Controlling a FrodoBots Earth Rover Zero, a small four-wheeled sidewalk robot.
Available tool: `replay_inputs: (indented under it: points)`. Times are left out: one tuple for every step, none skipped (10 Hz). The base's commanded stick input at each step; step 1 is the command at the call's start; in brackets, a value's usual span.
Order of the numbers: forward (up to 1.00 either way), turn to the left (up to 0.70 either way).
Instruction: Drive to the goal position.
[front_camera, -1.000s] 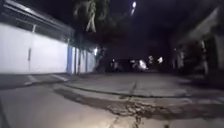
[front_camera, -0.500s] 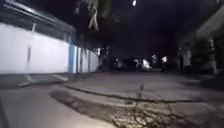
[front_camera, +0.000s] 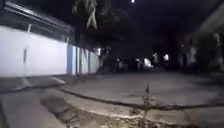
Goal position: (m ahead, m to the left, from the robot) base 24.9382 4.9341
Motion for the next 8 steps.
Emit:
replay_inputs:
  points:
    - [0.7, 0.0]
    - [0.7, 0.0]
    - [0.7, 0.0]
    - [0.7, 0.0]
    - [0.7, 0.0]
    - [0.7, -0.04]
    - [0.7, -0.08]
    - [0.7, -0.13]
